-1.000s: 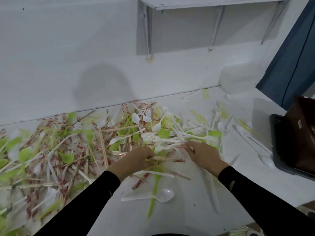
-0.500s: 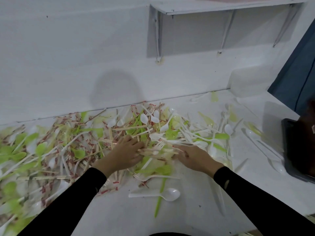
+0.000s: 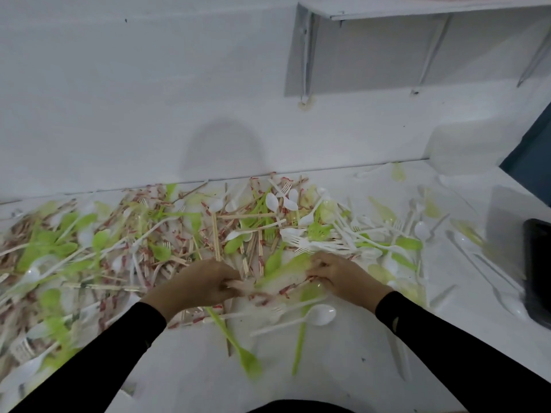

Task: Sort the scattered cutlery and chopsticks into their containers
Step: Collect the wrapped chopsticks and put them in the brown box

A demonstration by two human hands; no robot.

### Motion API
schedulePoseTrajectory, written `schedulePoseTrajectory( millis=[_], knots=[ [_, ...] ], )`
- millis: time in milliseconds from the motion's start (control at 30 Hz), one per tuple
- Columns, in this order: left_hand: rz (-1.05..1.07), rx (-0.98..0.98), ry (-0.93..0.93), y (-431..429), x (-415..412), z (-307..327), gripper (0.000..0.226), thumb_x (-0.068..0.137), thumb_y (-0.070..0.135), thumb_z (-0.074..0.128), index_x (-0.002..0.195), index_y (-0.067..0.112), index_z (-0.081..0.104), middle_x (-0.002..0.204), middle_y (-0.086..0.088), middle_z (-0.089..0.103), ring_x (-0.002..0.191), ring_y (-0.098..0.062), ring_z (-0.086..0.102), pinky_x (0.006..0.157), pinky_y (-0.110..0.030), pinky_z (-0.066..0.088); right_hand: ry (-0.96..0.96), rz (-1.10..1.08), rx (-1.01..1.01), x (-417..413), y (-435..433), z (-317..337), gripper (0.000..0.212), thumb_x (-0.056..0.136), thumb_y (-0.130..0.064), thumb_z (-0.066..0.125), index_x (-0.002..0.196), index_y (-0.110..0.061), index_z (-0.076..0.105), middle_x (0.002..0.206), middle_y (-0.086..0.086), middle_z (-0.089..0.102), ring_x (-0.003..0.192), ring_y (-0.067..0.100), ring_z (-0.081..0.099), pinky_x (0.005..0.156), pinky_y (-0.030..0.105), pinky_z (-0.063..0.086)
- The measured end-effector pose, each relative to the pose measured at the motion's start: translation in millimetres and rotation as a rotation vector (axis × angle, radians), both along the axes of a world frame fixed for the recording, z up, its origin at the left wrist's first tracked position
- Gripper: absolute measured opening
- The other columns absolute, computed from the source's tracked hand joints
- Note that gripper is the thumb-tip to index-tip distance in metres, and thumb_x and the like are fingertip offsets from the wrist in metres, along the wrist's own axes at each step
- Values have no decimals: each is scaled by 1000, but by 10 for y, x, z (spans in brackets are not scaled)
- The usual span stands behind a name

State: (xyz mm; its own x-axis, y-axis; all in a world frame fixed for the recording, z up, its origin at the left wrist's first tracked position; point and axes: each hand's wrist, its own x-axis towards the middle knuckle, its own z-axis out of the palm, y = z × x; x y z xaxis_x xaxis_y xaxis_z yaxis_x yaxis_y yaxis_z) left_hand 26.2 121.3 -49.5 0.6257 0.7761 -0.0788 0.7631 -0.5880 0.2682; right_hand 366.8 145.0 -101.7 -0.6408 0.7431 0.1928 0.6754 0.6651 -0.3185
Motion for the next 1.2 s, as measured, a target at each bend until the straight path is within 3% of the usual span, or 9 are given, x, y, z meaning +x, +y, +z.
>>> schedulePoseTrajectory(
  millis=[133,267,367,567,733,833,900,1000,1200],
  knots=[
    [-30,-163,130,-46,-79,-3,22,85,32,65,88,12,71,89,-2,65,83,-20,60,72,-29,45,-37,-12,-2,65,12,17,15,80,-5,73,90,-16,75,101,5,64,76,25,66,65,35,57],
    [-76,-145,320,-115,-30,-15,21,88,9,54,101,15,70,106,2,58,91,-19,58,76,-32,45,-52,-94,1,150,60,44,21,86,3,63,96,-14,68,98,3,63,88,26,60,74,38,52],
    [-104,-98,351,-155,-35,-38,26,87,9,54,106,18,70,109,3,56,90,-20,58,74,-33,46,0,-205,-124,180,85,120,20,95,-4,48,107,-16,60,98,1,63,91,19,51,80,35,44],
    [-249,152,249,-145,-87,-103,24,67,10,69,87,23,68,97,6,61,67,-12,61,52,-20,43,155,-317,-240,124,52,348,11,103,-13,39,106,-18,49,72,-12,48,59,7,45,56,24,34],
    [-341,216,228,-130,-50,-189,26,72,22,48,91,25,64,94,6,58,64,-16,60,46,-25,48,145,-401,-344,23,132,406,37,96,-28,52,133,-23,51,76,-14,53,72,10,52,61,26,35],
    [-347,240,193,-85,-20,-194,18,75,23,64,94,25,66,92,5,57,64,-16,60,48,-25,47,-48,-366,-365,-20,158,439,50,94,-28,53,142,-32,46,87,-12,62,89,16,58,70,25,36],
    [-354,264,123,-41,43,-216,14,81,25,65,95,25,68,87,3,57,62,-15,58,46,-24,45,-109,-402,-319,-29,168,440,39,96,-29,51,135,-29,54,106,-8,66,103,18,61,72,24,35],
    [-360,301,51,6,180,-318,10,86,29,67,94,24,66,83,2,57,60,-15,56,46,-24,44,-200,-420,-269,-4,174,446,19,94,-39,53,100,-23,61,85,-7,57,92,21,61,65,28,37],
    [-196,193,-206,201,434,-320,24,73,30,68,93,28,55,100,5,59,79,-13,59,59,-23,49,-171,-369,-409,235,175,555,36,95,-49,54,75,-20,51,69,-8,48,72,18,51,63,33,36]
  ],
)
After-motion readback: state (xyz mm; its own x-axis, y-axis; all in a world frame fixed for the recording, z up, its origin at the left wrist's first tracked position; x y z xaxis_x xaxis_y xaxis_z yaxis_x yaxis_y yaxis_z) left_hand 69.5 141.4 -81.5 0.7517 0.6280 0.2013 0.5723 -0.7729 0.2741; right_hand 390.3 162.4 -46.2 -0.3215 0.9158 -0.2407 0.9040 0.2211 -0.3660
